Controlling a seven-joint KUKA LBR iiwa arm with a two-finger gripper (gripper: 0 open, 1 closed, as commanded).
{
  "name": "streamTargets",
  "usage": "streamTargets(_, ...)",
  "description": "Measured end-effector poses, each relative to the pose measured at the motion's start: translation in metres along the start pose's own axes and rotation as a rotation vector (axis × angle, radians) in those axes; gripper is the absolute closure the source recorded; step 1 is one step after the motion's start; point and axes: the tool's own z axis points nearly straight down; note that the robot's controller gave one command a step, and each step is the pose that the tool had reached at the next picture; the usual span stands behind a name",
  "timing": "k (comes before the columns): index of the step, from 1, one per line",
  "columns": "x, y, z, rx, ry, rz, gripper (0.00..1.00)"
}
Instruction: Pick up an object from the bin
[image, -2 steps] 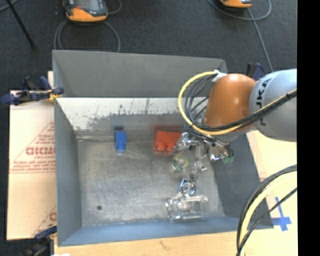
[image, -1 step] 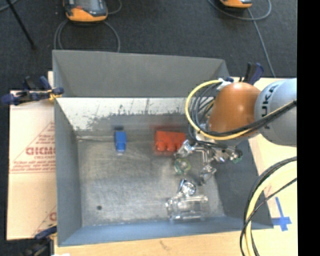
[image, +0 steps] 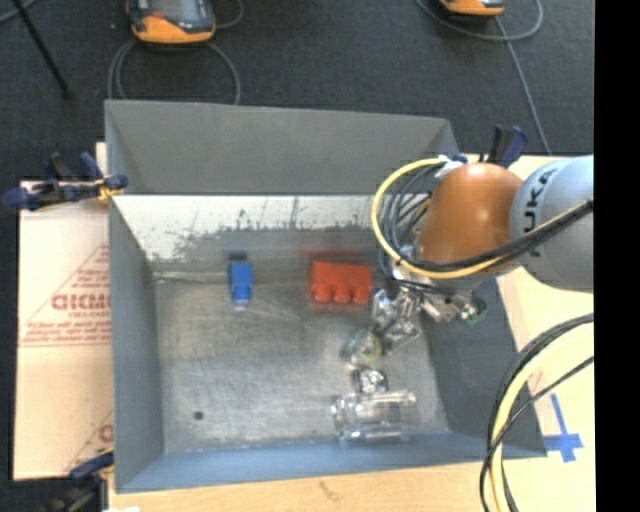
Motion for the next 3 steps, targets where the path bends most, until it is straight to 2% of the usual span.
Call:
streamTargets(1,0.001,0.001,0.002,-0.003,0.002,0.002,0.00)
streamTargets(2,0.019,0.034,-0.004,-0.009,0.008,-0.331,0.00)
streamTargets(3,0.018,0.033,-0.004,-0.009,0.006,-0.327,1.00)
